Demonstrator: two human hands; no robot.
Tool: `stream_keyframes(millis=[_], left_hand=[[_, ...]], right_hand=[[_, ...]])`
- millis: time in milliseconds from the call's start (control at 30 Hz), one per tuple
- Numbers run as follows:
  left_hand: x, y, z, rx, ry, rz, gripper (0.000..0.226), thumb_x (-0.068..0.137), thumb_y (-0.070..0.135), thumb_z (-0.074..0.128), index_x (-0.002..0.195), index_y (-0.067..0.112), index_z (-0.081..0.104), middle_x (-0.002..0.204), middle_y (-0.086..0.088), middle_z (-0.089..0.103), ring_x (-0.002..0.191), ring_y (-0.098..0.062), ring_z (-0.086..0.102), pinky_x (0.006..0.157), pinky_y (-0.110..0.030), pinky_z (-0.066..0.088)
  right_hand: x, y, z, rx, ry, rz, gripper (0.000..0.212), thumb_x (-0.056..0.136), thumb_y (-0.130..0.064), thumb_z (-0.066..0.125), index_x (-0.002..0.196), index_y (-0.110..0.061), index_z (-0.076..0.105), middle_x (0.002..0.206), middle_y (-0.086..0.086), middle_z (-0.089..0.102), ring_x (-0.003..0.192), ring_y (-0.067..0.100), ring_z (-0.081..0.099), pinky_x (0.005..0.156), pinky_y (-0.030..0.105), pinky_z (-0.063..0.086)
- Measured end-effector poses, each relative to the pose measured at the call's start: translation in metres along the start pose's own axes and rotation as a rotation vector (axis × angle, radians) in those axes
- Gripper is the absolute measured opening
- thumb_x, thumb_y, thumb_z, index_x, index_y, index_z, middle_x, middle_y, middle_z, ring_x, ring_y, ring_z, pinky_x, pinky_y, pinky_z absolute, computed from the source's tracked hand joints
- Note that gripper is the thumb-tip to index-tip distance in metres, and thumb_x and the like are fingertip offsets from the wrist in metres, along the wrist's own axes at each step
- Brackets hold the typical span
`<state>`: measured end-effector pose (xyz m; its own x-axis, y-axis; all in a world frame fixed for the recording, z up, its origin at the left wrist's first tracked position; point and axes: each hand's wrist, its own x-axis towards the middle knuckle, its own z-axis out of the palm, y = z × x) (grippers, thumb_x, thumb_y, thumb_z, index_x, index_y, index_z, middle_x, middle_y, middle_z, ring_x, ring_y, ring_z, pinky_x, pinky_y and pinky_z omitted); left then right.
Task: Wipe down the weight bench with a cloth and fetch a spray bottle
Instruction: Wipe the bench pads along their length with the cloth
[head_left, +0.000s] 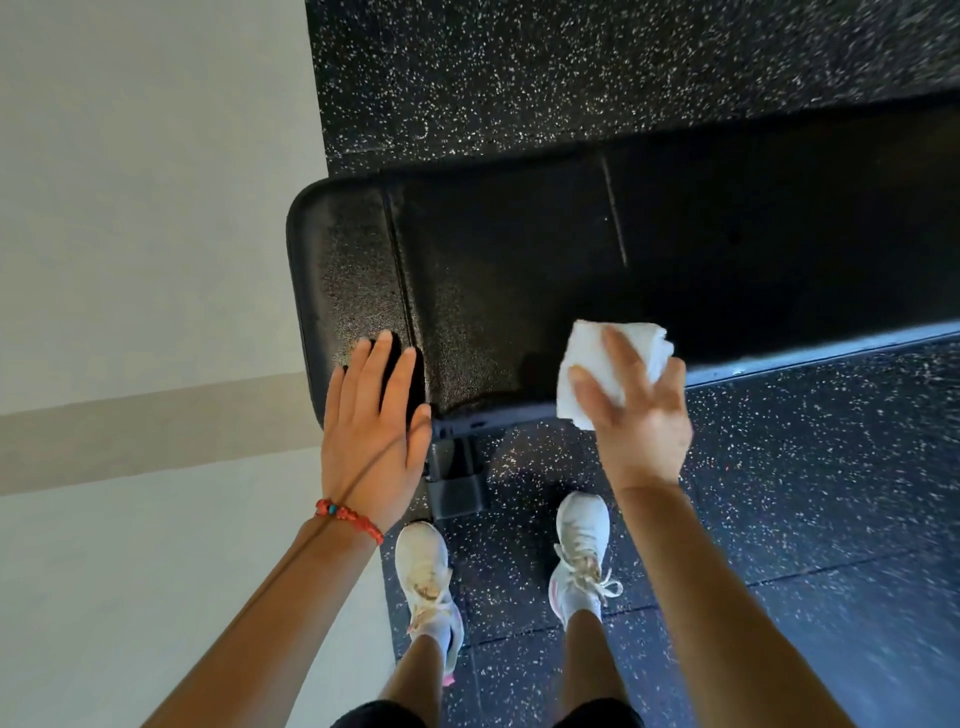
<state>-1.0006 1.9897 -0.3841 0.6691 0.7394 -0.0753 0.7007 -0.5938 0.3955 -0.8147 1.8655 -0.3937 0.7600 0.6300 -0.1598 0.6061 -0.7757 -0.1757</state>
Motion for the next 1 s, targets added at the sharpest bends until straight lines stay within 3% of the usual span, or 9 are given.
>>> stream_keyframes(millis=[100, 167, 500, 767, 833, 900, 933, 967, 1000], left_hand=[[0.008, 0.017, 0.004, 0.004, 0.005, 0.019, 0.050, 0.091, 0.026, 0.034, 0.131, 0.000, 0.048, 0.141, -0.022, 0.042, 0.133, -0.039, 0.033, 0.109, -0.050, 0.020], [0.015, 0.031, 0.012, 0.006, -0.003, 0.025, 0.050, 0.091, 0.026, 0.034, 0.132, 0.001, 0.048, 0.141, -0.020, 0.042, 0.133, -0.038, 0.033, 0.110, -0.050, 0.020], [0.047, 0.060, 0.048, 0.173, 0.007, 0.017, 0.051, 0.091, 0.029, 0.034, 0.136, 0.006, 0.044, 0.145, -0.017, 0.039, 0.134, -0.035, 0.032, 0.110, -0.051, 0.018], [0.054, 0.086, 0.045, 0.136, 0.041, -0.067, 0.049, 0.091, 0.029, 0.036, 0.132, 0.005, 0.047, 0.143, -0.018, 0.041, 0.134, -0.035, 0.032, 0.110, -0.050, 0.017], [0.061, 0.101, 0.045, 0.117, 0.035, -0.064, 0.050, 0.091, 0.030, 0.035, 0.133, 0.005, 0.047, 0.144, -0.017, 0.040, 0.135, -0.034, 0.031, 0.110, -0.049, 0.016], [0.072, 0.116, 0.045, 0.102, 0.026, -0.061, 0.051, 0.091, 0.031, 0.035, 0.133, 0.006, 0.047, 0.144, -0.017, 0.039, 0.135, -0.035, 0.030, 0.110, -0.049, 0.016], [0.078, 0.123, 0.047, 0.101, 0.024, -0.060, 0.051, 0.090, 0.030, 0.035, 0.133, 0.007, 0.048, 0.144, -0.017, 0.039, 0.135, -0.035, 0.031, 0.110, -0.050, 0.017], [0.084, 0.129, 0.049, 0.102, 0.025, -0.061, 0.051, 0.089, 0.030, 0.035, 0.133, 0.007, 0.048, 0.144, -0.017, 0.039, 0.135, -0.036, 0.032, 0.109, -0.052, 0.019], [0.090, 0.134, 0.051, 0.105, 0.025, -0.067, 0.051, 0.089, 0.030, 0.035, 0.133, 0.007, 0.048, 0.144, -0.017, 0.040, 0.134, -0.036, 0.033, 0.108, -0.053, 0.020]], right_hand=[[0.013, 0.010, -0.015, 0.252, 0.149, 0.078, 0.042, 0.081, -0.039, 0.066, 0.117, -0.018, 0.062, 0.100, 0.025, 0.052, 0.074, 0.035, 0.055, 0.057, 0.031, 0.042], [0.020, 0.005, -0.015, 0.285, 0.153, 0.046, 0.044, 0.075, -0.032, 0.075, 0.114, -0.016, 0.064, 0.094, 0.026, 0.050, 0.070, 0.037, 0.056, 0.056, 0.032, 0.042], [0.148, -0.027, -0.017, 0.318, 0.120, -0.075, 0.045, 0.084, -0.045, 0.058, 0.125, -0.029, 0.052, 0.121, 0.016, 0.042, 0.108, 0.031, 0.046, 0.076, 0.038, 0.046], [0.105, 0.022, -0.023, 0.337, 0.003, -0.129, 0.044, 0.086, -0.049, 0.053, 0.127, -0.033, 0.051, 0.118, 0.013, 0.043, 0.097, 0.027, 0.050, 0.072, 0.036, 0.048], [0.080, 0.053, -0.024, 0.220, -0.069, -0.125, 0.050, 0.088, -0.058, 0.029, 0.129, -0.037, 0.048, 0.127, 0.007, 0.042, 0.099, 0.019, 0.043, 0.072, 0.031, 0.042], [0.063, 0.079, -0.026, 0.063, -0.134, -0.166, 0.074, 0.083, -0.064, -0.010, 0.133, -0.043, 0.040, 0.133, 0.002, 0.039, 0.100, 0.013, 0.036, 0.073, 0.022, 0.033], [0.062, 0.083, -0.031, 0.022, -0.179, -0.198, 0.082, 0.082, -0.062, -0.018, 0.133, -0.040, 0.042, 0.132, 0.005, 0.043, 0.100, 0.015, 0.038, 0.074, 0.022, 0.033], [0.067, 0.081, -0.036, 0.056, -0.157, -0.204, 0.072, 0.090, -0.059, -0.003, 0.129, -0.032, 0.052, 0.121, 0.012, 0.050, 0.094, 0.022, 0.046, 0.073, 0.027, 0.040], [0.073, 0.076, -0.040, 0.160, -0.120, -0.194, 0.049, 0.094, -0.051, 0.031, 0.119, -0.022, 0.062, 0.104, 0.019, 0.055, 0.081, 0.028, 0.054, 0.067, 0.032, 0.048]])
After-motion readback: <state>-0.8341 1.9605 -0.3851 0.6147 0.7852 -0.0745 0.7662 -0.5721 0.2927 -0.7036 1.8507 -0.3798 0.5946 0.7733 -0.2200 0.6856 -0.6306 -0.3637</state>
